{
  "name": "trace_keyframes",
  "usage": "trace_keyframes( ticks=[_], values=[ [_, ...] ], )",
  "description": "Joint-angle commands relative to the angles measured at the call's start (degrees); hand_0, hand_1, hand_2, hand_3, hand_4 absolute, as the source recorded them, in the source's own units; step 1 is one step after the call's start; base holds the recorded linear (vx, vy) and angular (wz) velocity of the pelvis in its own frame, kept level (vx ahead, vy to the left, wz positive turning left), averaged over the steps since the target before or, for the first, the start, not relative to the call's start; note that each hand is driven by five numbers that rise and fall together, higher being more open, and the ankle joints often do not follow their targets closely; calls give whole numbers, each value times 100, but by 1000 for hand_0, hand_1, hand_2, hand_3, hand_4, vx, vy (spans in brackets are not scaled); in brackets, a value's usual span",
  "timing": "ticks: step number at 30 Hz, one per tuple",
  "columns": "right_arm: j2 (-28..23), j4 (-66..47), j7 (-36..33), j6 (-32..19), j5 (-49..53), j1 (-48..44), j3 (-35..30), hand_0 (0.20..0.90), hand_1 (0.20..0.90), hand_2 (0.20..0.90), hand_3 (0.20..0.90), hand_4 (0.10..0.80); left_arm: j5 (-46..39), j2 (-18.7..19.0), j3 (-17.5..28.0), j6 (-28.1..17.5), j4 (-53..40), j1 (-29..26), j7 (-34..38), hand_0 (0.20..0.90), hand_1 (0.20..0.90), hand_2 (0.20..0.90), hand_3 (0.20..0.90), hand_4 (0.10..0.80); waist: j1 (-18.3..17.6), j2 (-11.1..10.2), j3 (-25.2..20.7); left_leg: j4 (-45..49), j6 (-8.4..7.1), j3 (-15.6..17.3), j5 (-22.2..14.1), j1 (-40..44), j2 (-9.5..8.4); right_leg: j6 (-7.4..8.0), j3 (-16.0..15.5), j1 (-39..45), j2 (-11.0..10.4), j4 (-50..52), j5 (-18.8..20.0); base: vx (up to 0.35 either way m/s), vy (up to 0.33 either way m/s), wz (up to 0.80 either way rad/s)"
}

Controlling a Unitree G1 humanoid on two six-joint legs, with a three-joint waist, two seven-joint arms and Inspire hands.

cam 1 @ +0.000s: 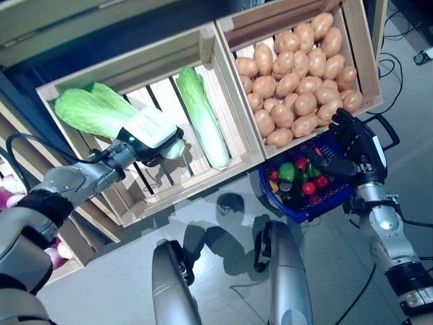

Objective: Put vegetables into the basket

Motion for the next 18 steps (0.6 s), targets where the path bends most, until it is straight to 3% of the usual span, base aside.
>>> trace_keyframes(
  ticks=[1,2,7,9,13,18],
  values=[
    [264,-322,318,-887,-113,91,-208,900,900,900,900,800,-1102,160,1294,-252,-308,230,714,300,300,300,300,400,94,241,-891,-953,447,215,328,419,-152,351,133,638,-335,-1091,829,-6,-32,8],
    [314,-322,394,-880,-164,108,-199,900,900,900,900,800,-1314,88,1444,-436,-373,342,679,300,300,300,300,400,117,240,-928,-1162,501,266,524,482,-160,294,80,683,-330,-1275,1007,0,-33,9],
    [630,-311,720,-782,-604,209,-17,900,900,900,900,800,-2872,-749,2708,-1427,-956,1262,-329,300,300,300,300,400,268,203,-1170,-1943,500,370,651,1283,-287,345,-91,1397,-367,-1926,1166,43,-33,2],
    [834,-335,948,-691,-676,258,33,900,900,900,900,800,-3837,-1364,3253,-1702,-1269,1665,-1319,300,300,300,300,400,333,160,-1278,-2389,511,420,789,1719,-367,356,-181,1780,-345,-2280,1298,52,-26,-7],
    [992,-254,1537,-539,-658,231,51,900,900,900,900,800,-5466,-2024,3717,-1737,-1584,1950,-2723,300,300,300,300,400,380,128,-1449,-3002,518,595,982,2311,-448,382,-310,2317,-239,-2816,1465,80,-18,-11],
    [947,-279,2106,-440,-755,112,123,900,900,900,900,800,-7287,-2583,3956,-1099,-2089,2049,-3959,300,300,300,300,400,407,106,-1640,-3910,491,855,1339,3104,-583,404,-498,3049,-1,-3707,1742,87,-39,-15]
  ],
)
